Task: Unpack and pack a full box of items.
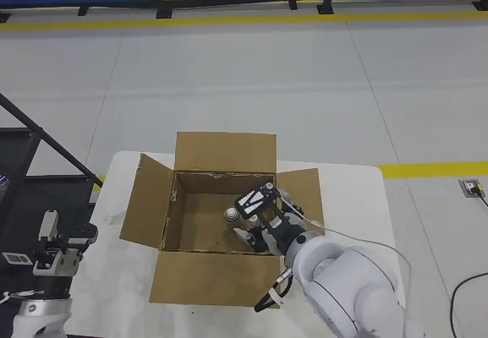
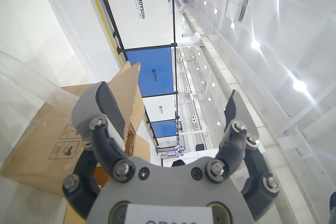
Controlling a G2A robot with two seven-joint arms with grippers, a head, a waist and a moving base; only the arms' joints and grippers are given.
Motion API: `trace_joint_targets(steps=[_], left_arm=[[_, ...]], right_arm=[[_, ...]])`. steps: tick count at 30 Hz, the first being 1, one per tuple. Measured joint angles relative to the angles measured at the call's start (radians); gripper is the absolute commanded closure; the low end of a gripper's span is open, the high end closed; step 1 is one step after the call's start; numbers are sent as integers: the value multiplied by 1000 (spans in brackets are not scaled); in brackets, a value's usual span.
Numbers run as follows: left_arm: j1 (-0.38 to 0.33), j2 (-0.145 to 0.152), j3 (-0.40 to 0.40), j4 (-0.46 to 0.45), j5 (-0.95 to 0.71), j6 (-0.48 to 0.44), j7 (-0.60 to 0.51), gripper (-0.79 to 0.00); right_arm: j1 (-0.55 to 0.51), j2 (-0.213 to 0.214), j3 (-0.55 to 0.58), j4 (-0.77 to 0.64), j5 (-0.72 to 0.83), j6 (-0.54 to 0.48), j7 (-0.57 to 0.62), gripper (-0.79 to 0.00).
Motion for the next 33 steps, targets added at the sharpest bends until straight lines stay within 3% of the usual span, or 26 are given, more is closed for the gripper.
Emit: trace_joint_targets(steps=[8,14,24,27,30,33], left_arm=[[-59,3,60,34,109,-19,-34,-785],[-79,-5,111,59,207,-79,80,-785],[-98,-2,144,75,278,-70,17,-785],[-92,0,158,66,285,-78,-29,-785],[-89,1,176,64,283,-66,-77,-785],[-101,3,201,75,292,-47,-116,-785]], right_arm=[[-144,8,99,-134,13,64,-181,-785],[-267,16,238,-170,185,37,-314,-785],[-287,18,265,-158,192,45,-320,-785],[-295,19,294,-104,230,61,-289,-785],[-275,24,324,-42,303,6,-216,-785],[-266,25,354,11,353,9,-222,-785]])
